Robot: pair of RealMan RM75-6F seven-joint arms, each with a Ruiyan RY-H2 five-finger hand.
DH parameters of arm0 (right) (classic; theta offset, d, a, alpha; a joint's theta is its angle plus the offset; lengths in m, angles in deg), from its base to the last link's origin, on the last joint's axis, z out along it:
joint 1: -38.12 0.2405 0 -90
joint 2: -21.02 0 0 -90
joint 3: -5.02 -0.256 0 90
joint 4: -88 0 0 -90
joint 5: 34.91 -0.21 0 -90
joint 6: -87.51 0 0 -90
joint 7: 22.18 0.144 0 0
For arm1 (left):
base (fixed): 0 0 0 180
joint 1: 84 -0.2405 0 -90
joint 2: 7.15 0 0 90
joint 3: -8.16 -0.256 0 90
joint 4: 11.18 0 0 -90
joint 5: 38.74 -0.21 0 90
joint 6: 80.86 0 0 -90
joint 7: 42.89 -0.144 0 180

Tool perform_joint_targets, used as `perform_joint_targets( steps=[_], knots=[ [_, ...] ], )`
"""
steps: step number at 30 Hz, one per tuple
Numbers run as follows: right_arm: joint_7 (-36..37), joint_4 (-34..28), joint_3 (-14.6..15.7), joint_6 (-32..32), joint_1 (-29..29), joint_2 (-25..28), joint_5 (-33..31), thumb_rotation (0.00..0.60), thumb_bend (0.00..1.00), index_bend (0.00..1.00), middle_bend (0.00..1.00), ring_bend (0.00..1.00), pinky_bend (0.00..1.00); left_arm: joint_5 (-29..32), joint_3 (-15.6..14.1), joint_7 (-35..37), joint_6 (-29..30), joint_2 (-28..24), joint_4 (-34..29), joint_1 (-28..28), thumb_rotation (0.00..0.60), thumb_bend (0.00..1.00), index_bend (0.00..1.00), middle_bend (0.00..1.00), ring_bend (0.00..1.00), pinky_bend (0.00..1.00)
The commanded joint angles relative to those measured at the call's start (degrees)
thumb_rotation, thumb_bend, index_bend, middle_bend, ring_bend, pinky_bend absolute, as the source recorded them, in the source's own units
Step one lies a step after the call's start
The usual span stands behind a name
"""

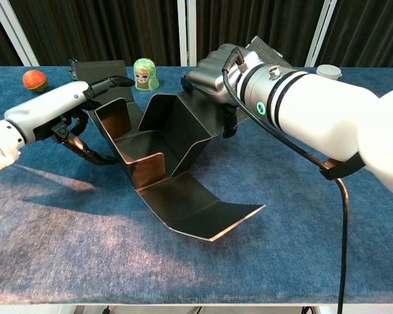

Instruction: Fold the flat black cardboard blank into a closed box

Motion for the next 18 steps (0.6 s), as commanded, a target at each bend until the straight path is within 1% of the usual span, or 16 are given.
perform_joint_targets(
  steps=[1,6,11,18],
  knots=[
    [-1.3,-0.78,1.08,0.45,0.9,1.2,1.29,0.6,0.3,0.46,0.31,0.69,1.0,0.45,-0.27,1.57,-2.24,-1.46,-1.24,1.16,0.6,0.03,0.0,0.0,0.49,0.8],
    [-2.07,-0.95,2.44,2.51,1.85,2.59,3.21,0.6,0.3,0.46,0.32,0.69,1.0,2.37,-0.12,5.59,-6.72,-3.31,-2.47,2.7,0.6,0.03,0.0,0.0,0.49,0.8],
    [-2.76,-1.23,3.78,4.25,2.84,3.92,5.47,0.6,0.3,0.46,0.33,0.69,1.0,3.67,-0.25,11.18,-10.65,-4.42,-2.86,3.94,0.6,0.03,0.0,0.0,0.49,0.8],
    [-2.41,-0.9,5.82,5.83,3.38,4.74,9.48,0.6,0.3,0.46,0.33,0.69,1.0,4.57,-0.47,15.86,-13.5,-4.37,-1.7,4.95,0.6,0.03,0.0,0.0,0.49,0.8]
  ],
)
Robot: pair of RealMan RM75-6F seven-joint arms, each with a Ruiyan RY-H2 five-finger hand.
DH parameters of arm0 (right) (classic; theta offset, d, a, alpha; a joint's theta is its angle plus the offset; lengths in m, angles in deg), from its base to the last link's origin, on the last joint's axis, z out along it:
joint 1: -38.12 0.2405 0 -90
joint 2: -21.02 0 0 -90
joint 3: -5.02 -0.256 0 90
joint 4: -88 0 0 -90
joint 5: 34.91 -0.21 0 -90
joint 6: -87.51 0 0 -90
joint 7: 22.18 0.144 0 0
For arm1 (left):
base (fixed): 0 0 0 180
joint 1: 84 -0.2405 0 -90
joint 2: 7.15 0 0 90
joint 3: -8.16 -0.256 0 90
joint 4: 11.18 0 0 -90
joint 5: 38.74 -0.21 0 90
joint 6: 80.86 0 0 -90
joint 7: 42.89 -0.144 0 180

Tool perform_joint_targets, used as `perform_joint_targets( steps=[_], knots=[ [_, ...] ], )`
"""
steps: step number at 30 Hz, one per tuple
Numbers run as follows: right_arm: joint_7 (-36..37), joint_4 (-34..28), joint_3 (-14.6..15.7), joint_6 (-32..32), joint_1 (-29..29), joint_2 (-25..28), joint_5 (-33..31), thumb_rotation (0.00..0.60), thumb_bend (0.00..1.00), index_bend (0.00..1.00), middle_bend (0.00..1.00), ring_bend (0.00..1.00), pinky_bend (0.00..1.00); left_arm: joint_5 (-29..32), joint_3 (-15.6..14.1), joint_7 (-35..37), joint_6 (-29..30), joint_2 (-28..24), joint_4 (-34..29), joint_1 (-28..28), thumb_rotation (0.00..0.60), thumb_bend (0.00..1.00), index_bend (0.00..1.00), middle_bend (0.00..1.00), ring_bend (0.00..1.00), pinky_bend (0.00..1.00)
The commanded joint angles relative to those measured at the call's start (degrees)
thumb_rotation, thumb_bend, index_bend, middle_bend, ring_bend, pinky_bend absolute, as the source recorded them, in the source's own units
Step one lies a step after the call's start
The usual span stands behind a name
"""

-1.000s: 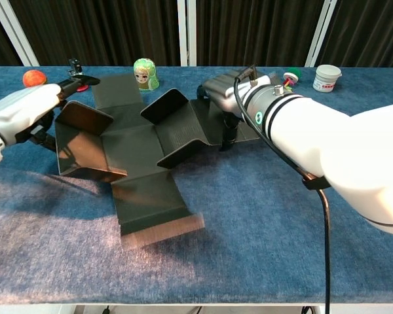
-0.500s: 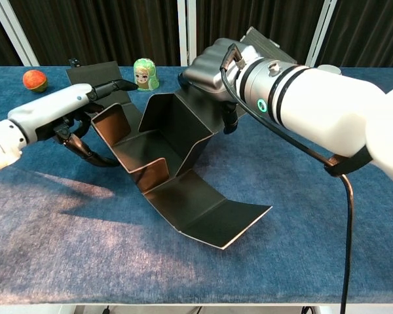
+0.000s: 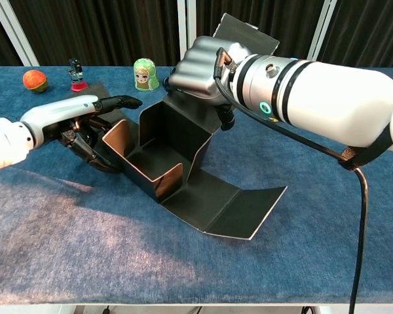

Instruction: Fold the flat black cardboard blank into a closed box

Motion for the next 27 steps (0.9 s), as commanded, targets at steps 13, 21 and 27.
perform_joint_targets(
  steps=[13,21,27],
  knots=[
    [6.24,2.58,1.72,3.05,-0.12,1.24,10.6,0.6,0.3,0.47,0.33,0.69,0.99,-4.76,-3.19,15.71,-4.68,-0.53,1.52,3.14,0.6,0.03,0.02,0.0,0.49,0.79],
    [11.01,5.6,1.57,4.45,-0.67,0.97,16.47,0.6,0.3,0.47,0.33,0.69,0.99,-7.16,-4.61,24.9,-2.92,0.85,3.37,3.77,0.6,0.03,0.12,0.07,0.49,0.79],
    [14.13,8.46,0.58,4.96,-1.0,-0.52,19.39,0.6,0.3,0.46,0.32,0.69,0.98,-6.22,-4.6,26.99,-0.77,3.06,5.1,2.82,0.6,0.03,0.24,0.19,0.5,0.79]
  ],
)
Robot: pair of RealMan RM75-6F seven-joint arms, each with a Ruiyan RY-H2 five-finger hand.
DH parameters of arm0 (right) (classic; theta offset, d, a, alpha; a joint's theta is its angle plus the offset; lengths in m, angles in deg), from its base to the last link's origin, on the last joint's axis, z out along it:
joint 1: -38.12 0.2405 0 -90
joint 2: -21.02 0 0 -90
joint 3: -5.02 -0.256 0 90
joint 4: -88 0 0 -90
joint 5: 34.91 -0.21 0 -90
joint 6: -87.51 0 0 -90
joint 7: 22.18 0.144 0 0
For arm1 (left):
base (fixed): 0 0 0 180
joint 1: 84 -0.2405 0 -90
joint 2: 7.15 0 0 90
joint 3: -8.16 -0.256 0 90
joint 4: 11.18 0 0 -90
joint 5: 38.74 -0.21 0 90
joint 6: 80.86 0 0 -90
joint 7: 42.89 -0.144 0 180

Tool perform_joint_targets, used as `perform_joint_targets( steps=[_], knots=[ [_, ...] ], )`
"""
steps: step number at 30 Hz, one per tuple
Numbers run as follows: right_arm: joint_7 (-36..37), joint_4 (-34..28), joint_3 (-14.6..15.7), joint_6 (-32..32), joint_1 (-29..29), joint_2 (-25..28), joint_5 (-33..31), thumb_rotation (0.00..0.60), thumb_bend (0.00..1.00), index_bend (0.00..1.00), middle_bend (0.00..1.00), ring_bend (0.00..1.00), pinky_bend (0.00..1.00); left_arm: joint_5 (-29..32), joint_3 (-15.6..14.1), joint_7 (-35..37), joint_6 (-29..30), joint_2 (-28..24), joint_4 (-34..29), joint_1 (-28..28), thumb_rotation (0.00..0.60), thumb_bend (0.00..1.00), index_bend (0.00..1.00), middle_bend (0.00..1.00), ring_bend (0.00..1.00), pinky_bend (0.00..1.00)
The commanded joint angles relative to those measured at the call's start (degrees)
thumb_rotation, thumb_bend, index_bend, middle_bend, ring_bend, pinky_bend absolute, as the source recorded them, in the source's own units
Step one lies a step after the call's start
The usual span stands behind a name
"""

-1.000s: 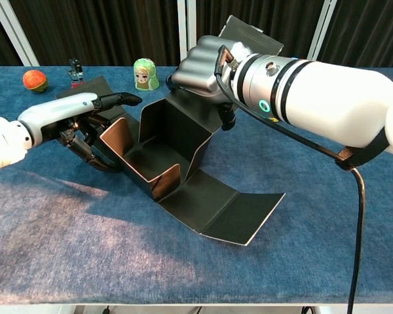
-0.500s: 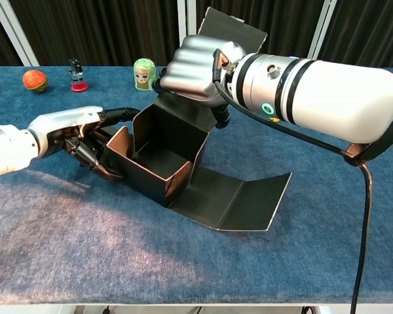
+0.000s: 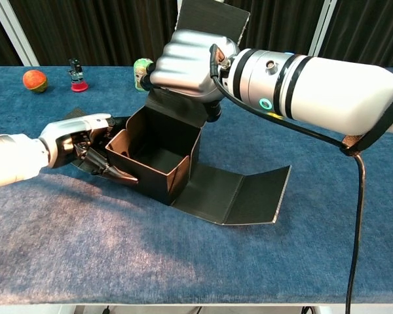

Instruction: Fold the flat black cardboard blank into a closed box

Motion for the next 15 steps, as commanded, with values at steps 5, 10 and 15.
perform_joint_targets(
  steps=[5,10,15],
  knots=[
    [1.95,2.21,-1.59,0.7,-1.12,-1.92,-0.66,0.6,0.22,0.13,0.15,0.66,0.98,4.05,1.18,-3.65,1.9,2.65,1.0,-2.1,0.6,0.03,0.33,0.29,0.53,0.79],
    [4.63,-0.01,-3.61,2.03,-2.42,-0.99,-5.34,0.6,0.06,0.0,0.01,0.63,0.98,7.02,1.94,-8.19,1.81,2.08,-0.85,-3.19,0.6,0.03,0.33,0.3,0.54,0.79],
    [10.49,-3.86,-5.49,5.53,-3.81,2.46,-10.79,0.6,0.03,0.0,0.0,0.61,0.98,9.32,2.74,-9.35,0.99,0.05,-4.51,-3.96,0.6,0.03,0.33,0.3,0.54,0.79]
  ],
)
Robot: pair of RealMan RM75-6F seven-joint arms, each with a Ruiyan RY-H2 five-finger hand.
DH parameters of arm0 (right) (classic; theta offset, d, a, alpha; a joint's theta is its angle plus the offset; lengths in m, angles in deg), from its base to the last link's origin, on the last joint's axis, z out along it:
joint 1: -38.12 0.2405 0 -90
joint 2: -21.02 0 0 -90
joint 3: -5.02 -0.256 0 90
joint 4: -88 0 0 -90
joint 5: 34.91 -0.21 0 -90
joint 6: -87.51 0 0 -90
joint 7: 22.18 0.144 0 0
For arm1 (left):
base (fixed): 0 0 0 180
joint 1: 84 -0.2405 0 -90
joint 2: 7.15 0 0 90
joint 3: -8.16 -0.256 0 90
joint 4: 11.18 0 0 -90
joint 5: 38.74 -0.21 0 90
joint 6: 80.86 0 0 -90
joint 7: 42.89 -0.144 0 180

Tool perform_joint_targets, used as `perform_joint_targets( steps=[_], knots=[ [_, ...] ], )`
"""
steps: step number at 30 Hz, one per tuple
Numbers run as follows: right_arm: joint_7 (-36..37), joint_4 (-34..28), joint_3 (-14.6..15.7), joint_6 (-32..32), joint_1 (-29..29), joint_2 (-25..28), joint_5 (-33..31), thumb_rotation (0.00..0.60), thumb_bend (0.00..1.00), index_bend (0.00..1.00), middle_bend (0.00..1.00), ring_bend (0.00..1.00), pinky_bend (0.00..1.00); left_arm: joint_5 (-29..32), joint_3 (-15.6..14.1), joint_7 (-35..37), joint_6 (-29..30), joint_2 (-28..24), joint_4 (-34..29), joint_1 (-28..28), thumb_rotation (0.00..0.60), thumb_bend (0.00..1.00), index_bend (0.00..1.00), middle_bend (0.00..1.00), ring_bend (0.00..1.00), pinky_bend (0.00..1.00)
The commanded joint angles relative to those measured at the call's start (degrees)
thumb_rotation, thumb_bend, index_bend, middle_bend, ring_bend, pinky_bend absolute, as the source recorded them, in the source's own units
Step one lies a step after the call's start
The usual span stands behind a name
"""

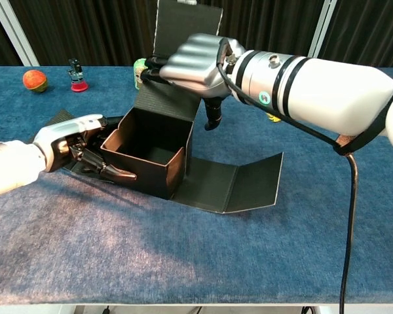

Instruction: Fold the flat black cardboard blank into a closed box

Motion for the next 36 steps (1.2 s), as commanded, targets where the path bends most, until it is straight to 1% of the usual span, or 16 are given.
perform_joint_targets(
  steps=[1,4,7,10,13,15,18,20,23,26,29,31,34,36],
  knots=[
    [6.13,-3.53,-1.98,3.47,-1.53,3.53,-3.99,0.6,0.03,0.0,0.0,0.61,0.98,1.23,0.54,-0.88,-0.46,-1.66,-2.38,-0.66,0.6,0.03,0.33,0.3,0.54,0.79],
    [9.3,-4.1,-2.25,4.42,-2.34,5.43,-4.14,0.6,0.03,0.0,0.0,0.6,0.98,1.59,0.76,-1.83,-0.46,-2.87,-4.08,-0.91,0.6,0.03,0.33,0.3,0.54,0.79],
    [14.42,-4.74,-2.56,6.04,-3.52,7.22,-2.8,0.6,0.03,0.0,0.0,0.6,0.98,2.46,1.27,-2.24,-0.68,-4.22,-6.09,-1.2,0.6,0.03,0.33,0.29,0.54,0.79],
    [22.55,-5.84,-2.95,6.38,-6.06,9.56,2.79,0.6,0.03,0.0,0.0,0.61,0.98,3.33,1.82,-2.55,-0.82,-5.86,-8.19,-1.57,0.6,0.03,0.33,0.29,0.54,0.8],
    [31.64,-7.59,-2.77,3.94,-9.8,12.43,10.38,0.6,0.03,0.0,0.0,0.61,0.98,4.88,2.64,-3.09,-0.32,-7.47,-10.2,-2.35,0.6,0.03,0.33,0.29,0.53,0.8],
    [38.38,-8.94,-1.9,1.07,-12.72,14.61,16.72,0.6,0.03,0.0,0.0,0.61,0.98,6.11,3.39,-1.9,-0.61,-9.07,-11.86,-2.88,0.6,0.03,0.33,0.29,0.53,0.8],
    [46.45,-8.77,0.44,-5.05,-17.14,17.2,25.41,0.6,0.03,0.0,0.0,0.61,0.98,6.69,4.28,0.93,-0.81,-11.79,-13.83,-3.76,0.6,0.03,0.33,0.29,0.53,0.8],
    [51.52,-7.37,1.65,-10.37,-20.37,18.19,29.62,0.6,0.04,0.0,0.0,0.61,0.98,6.34,4.78,4.09,-0.95,-14.07,-15.47,-4.47,0.6,0.03,0.33,0.29,0.53,0.8],
    [58.83,-4.03,2.37,-17.83,-24.93,18.61,32.7,0.6,0.06,0.0,0.01,0.61,0.98,4.96,5.37,9.97,-1.36,-17.39,-17.6,-5.38,0.6,0.03,0.33,0.29,0.53,0.8],
    [65.78,-0.62,2.09,-22.86,-28.64,18.54,32.79,0.6,0.07,0.0,0.02,0.61,0.98,2.86,5.84,17.34,-2.1,-20.33,-18.95,-5.93,0.6,0.03,0.32,0.29,0.53,0.8],
    [70.73,3.25,2.01,-25.44,-31.29,17.62,32.39,0.6,0.07,0.0,0.03,0.61,0.98,0.33,6.23,25.21,-2.34,-22.68,-19.67,-6.21,0.6,0.03,0.32,0.29,0.53,0.8],
    [73.21,5.28,2.0,-26.32,-32.11,16.23,32.8,0.6,0.07,0.0,0.03,0.61,0.98,-1.21,6.32,30.02,-2.67,-24.01,-20.26,-6.12,0.6,0.03,0.32,0.29,0.53,0.8],
    [75.69,7.98,1.27,-28.55,-32.17,12.37,34.94,0.6,0.07,0.0,0.03,0.61,0.98,-3.68,6.32,37.65,-3.41,-25.82,-21.55,-5.45,0.6,0.03,0.32,0.29,0.53,0.8],
    [76.05,9.8,0.19,-30.48,-31.53,8.83,36.68,0.6,0.07,0.0,0.03,0.61,0.98,-5.47,6.11,41.81,-3.82,-26.67,-22.44,-4.7,0.6,0.03,0.31,0.29,0.53,0.8]
  ],
)
